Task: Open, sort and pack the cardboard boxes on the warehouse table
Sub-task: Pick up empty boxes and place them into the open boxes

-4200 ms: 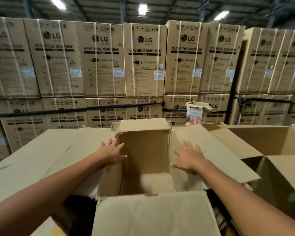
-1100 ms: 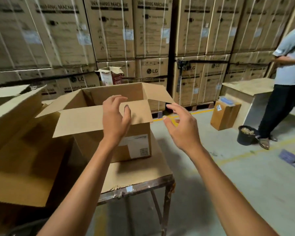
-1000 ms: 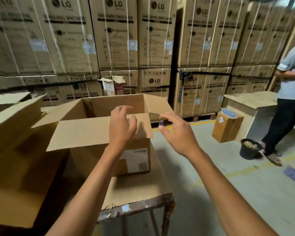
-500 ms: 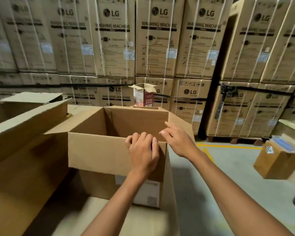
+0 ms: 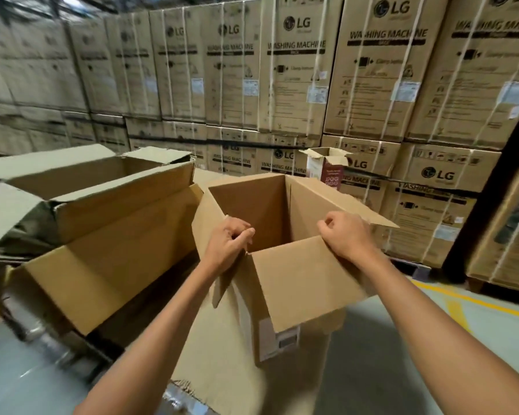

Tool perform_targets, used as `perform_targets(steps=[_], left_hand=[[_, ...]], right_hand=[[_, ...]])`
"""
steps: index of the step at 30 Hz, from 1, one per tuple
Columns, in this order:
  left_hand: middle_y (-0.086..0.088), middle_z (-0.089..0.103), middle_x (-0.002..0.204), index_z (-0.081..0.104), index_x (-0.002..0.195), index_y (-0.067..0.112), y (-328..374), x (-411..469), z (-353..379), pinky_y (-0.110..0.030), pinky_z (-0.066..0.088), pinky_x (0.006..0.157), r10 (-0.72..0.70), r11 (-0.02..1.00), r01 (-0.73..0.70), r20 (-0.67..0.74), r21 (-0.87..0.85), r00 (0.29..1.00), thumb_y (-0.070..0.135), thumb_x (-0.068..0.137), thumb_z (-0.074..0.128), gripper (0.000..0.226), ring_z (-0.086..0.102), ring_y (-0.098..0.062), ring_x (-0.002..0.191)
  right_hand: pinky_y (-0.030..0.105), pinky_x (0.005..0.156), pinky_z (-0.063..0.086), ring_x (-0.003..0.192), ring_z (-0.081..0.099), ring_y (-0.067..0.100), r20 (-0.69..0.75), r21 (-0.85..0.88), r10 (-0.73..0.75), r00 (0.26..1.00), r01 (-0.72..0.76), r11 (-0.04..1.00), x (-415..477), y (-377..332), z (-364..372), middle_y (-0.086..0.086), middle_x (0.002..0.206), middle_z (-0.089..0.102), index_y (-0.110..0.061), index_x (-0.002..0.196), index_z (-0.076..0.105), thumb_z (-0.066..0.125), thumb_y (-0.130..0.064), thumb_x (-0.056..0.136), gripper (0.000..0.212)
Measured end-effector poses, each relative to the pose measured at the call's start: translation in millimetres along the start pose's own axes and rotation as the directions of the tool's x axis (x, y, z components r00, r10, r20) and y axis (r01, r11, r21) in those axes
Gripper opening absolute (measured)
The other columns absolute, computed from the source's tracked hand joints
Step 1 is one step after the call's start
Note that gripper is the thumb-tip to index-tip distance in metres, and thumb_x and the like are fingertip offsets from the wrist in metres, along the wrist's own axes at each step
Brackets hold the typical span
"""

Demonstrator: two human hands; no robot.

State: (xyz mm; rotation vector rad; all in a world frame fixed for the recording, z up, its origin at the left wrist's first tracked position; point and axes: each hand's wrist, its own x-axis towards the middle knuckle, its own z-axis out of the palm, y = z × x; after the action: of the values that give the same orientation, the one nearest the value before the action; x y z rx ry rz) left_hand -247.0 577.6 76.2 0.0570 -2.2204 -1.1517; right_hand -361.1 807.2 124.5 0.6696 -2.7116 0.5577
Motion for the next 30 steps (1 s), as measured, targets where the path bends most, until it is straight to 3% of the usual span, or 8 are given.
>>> perform_targets(steps=[2, 4, 7, 11, 17, 24, 27, 30], left_hand=[[0.003, 0.062, 0.131, 0.066, 0.085, 0.022, 10.6, -10.7, 1.7, -0.040, 0.025, 0.117, -0.109, 0.993, 0.110, 0.018, -0.051, 0.994, 0.036, 0.079, 0.057, 0.017, 0.038, -0.015, 0.140], [0.000, 0.032, 0.158, 0.052, 0.128, 0.029, 26.4, -20.4, 3.5, -0.040, 0.020, 0.117, -0.272, 0.945, 0.274, 0.035, -0.179, 0.962, 0.034, 0.071, 0.059, 0.057, 0.022, -0.018, 0.147], [-0.004, 0.029, 0.153, 0.016, 0.153, 0.033, 40.4, -32.8, 14.0, -0.043, 0.037, 0.108, -0.547, 0.776, 0.514, 0.015, -0.366, 0.837, 0.043, 0.063, 0.066, 0.104, 0.039, -0.026, 0.133], [-0.007, 0.044, 0.138, 0.019, 0.149, 0.035, 36.5, -54.2, 24.7, -0.056, 0.044, 0.105, -0.775, 0.570, 0.708, 0.013, -0.417, 0.632, 0.078, 0.044, 0.073, 0.126, 0.051, -0.031, 0.120], [-0.010, 0.050, 0.127, 0.031, 0.144, 0.022, 38.9, -67.7, 28.6, -0.044, 0.046, 0.088, -0.762, 0.596, 0.727, 0.046, -0.341, 0.646, 0.065, 0.082, 0.064, 0.081, 0.053, -0.026, 0.108], [-0.016, 0.043, 0.144, 0.042, 0.135, 0.030, 52.3, -88.2, 10.0, -0.053, 0.045, 0.102, -0.596, 0.669, 0.676, 0.320, -0.309, 0.736, 0.065, 0.052, 0.066, 0.092, 0.051, -0.035, 0.119], [-0.019, 0.040, 0.147, 0.042, 0.143, 0.036, 35.8, -95.3, -10.8, -0.046, 0.045, 0.100, -0.505, 0.684, 0.640, 0.405, -0.351, 0.762, 0.061, 0.061, 0.068, 0.090, 0.053, -0.038, 0.118], [-0.014, 0.059, 0.133, 0.055, 0.133, 0.027, 10.0, -92.0, -29.8, -0.039, 0.050, 0.089, -0.481, 0.622, 0.659, 0.458, -0.423, 0.748, 0.057, 0.060, 0.079, 0.082, 0.062, -0.027, 0.109]], right_hand=[[0.054, 0.115, 0.019, 0.132, 0.045, 0.033, -0.020, -0.005, 0.073, 0.997, -0.073, 0.997, -2.6, 12.0, 12.7, 0.012, 0.138, 0.057, -0.023, 0.090, 0.070, 0.032, -0.038, 0.090, 0.040], [0.056, 0.119, -0.007, 0.152, 0.008, 0.033, -0.091, 0.068, 0.141, 0.986, -0.136, 0.988, -10.2, 13.8, 22.6, 0.011, 0.164, 0.024, -0.029, 0.117, 0.069, 0.030, -0.035, 0.087, 0.050], [0.058, 0.119, -0.006, 0.152, -0.008, 0.037, -0.155, 0.193, 0.238, 0.959, -0.207, 0.959, -20.7, 9.6, 24.4, 0.015, 0.167, 0.003, -0.024, 0.146, 0.047, 0.033, -0.033, 0.088, 0.060], [0.057, 0.120, 0.003, 0.152, -0.001, 0.040, -0.155, 0.247, 0.316, 0.936, -0.273, 0.930, -37.8, 11.8, 21.1, 0.019, 0.166, 0.003, -0.017, 0.152, 0.036, 0.038, -0.030, 0.093, 0.060], [0.054, 0.122, 0.005, 0.152, 0.002, 0.039, -0.202, 0.300, 0.365, 0.909, -0.297, 0.906, -67.0, 16.9, 14.0, 0.019, 0.166, 0.007, -0.013, 0.154, 0.032, 0.035, -0.034, 0.088, 0.069], [0.048, 0.104, 0.037, 0.131, 0.037, 0.037, -0.170, 0.119, 0.428, 0.888, -0.413, 0.903, -110.2, 20.7, -24.1, 0.020, 0.147, 0.039, -0.007, 0.155, 0.024, 0.052, -0.040, 0.091, 0.076], [0.045, 0.096, 0.041, 0.125, 0.041, 0.037, -0.045, 0.109, 0.510, 0.859, -0.503, 0.857, -133.6, 33.5, -48.6, 0.020, 0.136, 0.044, -0.011, 0.141, 0.046, 0.052, -0.044, 0.093, 0.059], [0.044, 0.098, 0.039, 0.127, 0.045, 0.037, 0.200, 0.382, 0.537, 0.820, -0.570, 0.727, -150.3, 39.1, -63.3, 0.017, 0.143, 0.043, -0.017, 0.141, 0.050, 0.057, -0.052, 0.090, 0.063]])
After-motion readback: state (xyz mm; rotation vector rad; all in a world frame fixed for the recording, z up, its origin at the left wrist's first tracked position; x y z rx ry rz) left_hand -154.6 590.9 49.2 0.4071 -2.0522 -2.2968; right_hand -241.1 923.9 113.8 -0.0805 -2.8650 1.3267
